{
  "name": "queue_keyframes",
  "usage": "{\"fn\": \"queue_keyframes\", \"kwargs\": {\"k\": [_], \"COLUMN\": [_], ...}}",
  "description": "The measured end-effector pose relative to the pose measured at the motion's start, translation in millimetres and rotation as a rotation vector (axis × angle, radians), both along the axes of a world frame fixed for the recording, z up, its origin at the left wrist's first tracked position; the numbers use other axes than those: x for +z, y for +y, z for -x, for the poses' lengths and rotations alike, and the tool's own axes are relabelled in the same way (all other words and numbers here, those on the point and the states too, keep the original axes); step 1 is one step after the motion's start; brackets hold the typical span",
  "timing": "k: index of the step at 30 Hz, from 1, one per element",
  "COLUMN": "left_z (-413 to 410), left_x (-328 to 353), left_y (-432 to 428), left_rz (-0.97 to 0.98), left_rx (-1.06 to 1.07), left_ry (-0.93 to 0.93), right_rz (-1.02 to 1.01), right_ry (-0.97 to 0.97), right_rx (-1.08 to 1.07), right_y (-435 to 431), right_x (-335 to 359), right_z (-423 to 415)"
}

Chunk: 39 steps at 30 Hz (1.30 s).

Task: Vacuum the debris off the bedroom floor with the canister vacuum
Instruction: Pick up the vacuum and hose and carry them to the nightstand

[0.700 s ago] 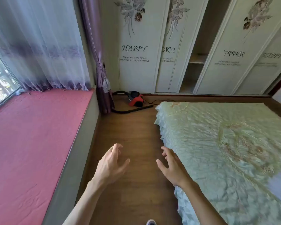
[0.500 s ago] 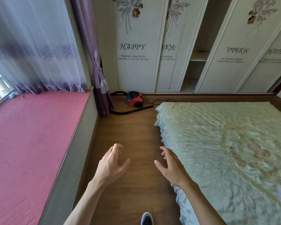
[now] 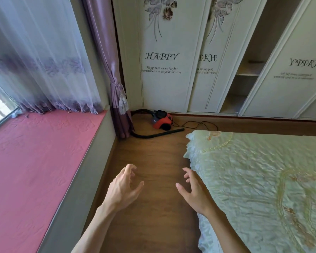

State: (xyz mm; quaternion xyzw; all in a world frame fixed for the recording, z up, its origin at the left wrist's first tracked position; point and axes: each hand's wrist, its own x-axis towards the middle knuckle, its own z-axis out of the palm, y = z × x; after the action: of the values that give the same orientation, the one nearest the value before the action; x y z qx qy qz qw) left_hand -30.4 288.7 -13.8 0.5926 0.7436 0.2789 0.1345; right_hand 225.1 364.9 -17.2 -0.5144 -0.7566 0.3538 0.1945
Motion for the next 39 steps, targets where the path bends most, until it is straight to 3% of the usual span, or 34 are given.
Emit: {"fn": "queue_keyframes", "kwargs": {"k": [17,31,39], "left_z": [115,152,163], "left_x": [-30,-50,-49], "left_y": [317,558,712], "left_rz": [0.016,0.082,0.099], "left_rx": [-0.072,-0.087,0.016], "left_ry": [-0.083,-0.056,-0.085], "right_rz": [0.103,0.104,0.069], "right_ry": [0.008,-0.019,-0.098], "right_rx": [-0.013,0.009,0.122], "right_y": [307,547,712], "right_x": [-23,-43,-57], "right_z": [105,154,174]}}
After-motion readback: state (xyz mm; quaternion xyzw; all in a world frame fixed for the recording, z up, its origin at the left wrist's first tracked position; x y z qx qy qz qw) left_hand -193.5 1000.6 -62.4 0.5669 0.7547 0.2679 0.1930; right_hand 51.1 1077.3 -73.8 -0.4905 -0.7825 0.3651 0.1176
